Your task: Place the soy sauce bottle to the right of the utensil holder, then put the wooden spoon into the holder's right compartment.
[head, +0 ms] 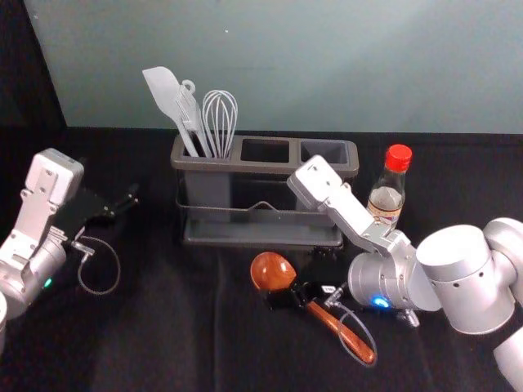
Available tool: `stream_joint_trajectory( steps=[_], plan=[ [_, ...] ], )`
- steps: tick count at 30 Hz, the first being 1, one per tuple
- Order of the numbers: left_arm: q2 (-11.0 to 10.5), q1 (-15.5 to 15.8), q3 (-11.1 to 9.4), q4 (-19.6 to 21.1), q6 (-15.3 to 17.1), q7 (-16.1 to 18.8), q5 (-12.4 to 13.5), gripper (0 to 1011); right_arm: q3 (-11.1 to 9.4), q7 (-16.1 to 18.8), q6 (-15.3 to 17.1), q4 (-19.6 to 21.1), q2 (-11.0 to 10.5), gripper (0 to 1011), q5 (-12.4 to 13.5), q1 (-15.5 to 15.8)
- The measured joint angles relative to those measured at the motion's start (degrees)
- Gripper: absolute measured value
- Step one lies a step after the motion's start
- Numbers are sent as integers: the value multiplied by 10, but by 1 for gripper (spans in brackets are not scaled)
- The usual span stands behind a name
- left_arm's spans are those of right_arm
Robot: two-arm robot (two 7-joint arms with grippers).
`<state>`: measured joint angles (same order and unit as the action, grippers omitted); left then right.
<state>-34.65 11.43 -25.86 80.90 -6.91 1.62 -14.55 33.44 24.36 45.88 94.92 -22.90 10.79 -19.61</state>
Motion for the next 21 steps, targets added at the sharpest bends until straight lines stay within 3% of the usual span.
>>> stream_joint_trajectory(
  steps=[21],
  plan=[
    [0,0,0,0,0,0,0,1005,0,10,-18,-46,38,1004,-32,-9]
  ],
)
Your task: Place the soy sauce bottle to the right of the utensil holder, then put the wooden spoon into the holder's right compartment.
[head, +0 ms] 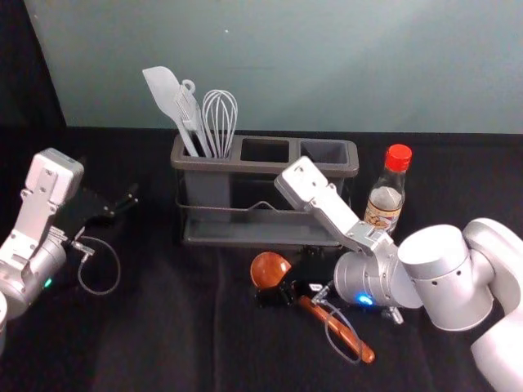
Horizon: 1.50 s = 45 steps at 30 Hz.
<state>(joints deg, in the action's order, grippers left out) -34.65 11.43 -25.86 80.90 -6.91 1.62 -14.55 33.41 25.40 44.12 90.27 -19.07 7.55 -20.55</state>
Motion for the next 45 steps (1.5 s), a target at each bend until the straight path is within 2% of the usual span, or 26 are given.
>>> stream_joint_trajectory(
  steps=[17,31,35,40,45],
  plan=[
    [0,0,0,0,0,0,0,1005,-1,9,-12,-14,13,1004,-27,2],
    [0,0,0,0,0,0,0,1005,-1,8,-11,-14,12,1004,-26,2],
    [0,0,0,0,0,0,0,1005,-1,8,-11,-14,12,952,-26,2],
    [0,0,0,0,0,0,0,1005,-1,8,-10,-14,12,838,-25,2],
    [0,0,0,0,0,0,0,1005,-1,8,-10,-13,12,836,-24,2]
  ],
)
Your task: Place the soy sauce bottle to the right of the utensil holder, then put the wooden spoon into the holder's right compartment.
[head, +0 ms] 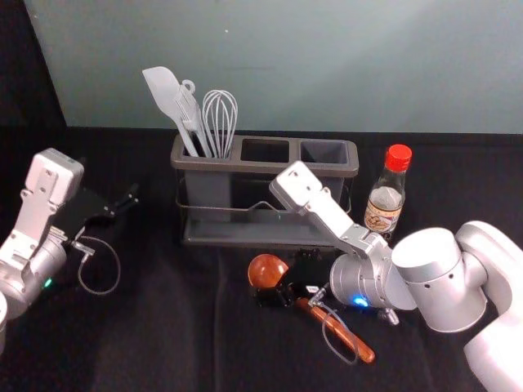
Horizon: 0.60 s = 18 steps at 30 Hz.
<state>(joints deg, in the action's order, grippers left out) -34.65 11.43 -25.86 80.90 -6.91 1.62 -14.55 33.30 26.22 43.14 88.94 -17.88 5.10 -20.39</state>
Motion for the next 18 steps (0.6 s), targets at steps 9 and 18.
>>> stream_joint_trajectory(
  steps=[9,18],
  plan=[
    [0,0,0,0,0,0,0,1005,-2,0,-5,3,-1,837,1,2],
    [0,0,0,0,0,0,0,1005,-41,8,-91,68,-18,836,25,40]
  ],
)
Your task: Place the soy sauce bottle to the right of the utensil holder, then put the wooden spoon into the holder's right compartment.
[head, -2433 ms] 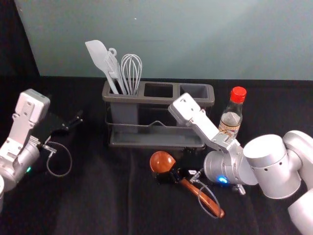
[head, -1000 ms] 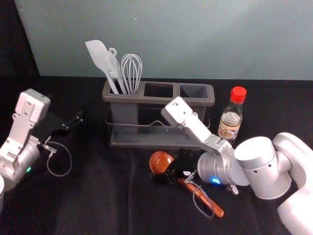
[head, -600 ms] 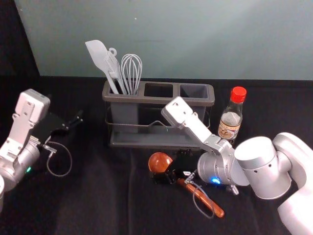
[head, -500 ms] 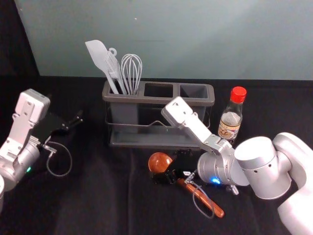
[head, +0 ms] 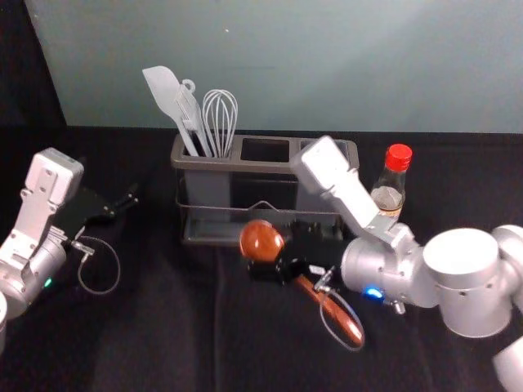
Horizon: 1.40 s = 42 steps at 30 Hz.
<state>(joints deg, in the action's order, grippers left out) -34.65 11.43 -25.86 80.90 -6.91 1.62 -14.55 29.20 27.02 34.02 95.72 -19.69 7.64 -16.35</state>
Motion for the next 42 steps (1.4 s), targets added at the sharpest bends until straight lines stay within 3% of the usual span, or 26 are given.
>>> stream_joint_trajectory(
  steps=[2,8,14,20,29,42],
  plan=[
    [0,0,0,0,0,0,0,1005,-8,0,-13,15,-3,836,7,8],
    [0,0,0,0,0,0,0,1005,-55,-3,-99,81,-11,836,52,49],
    [0,0,0,0,0,0,0,1005,-116,-2,-210,137,-9,837,114,84],
    [0,0,0,0,0,0,0,1005,-144,-20,-250,155,5,836,138,75],
    [0,0,0,0,0,0,0,1005,-135,-54,-269,116,27,837,128,14],
    [0,0,0,0,0,0,0,1005,-86,-79,-283,-16,48,836,89,-90]
  ],
)
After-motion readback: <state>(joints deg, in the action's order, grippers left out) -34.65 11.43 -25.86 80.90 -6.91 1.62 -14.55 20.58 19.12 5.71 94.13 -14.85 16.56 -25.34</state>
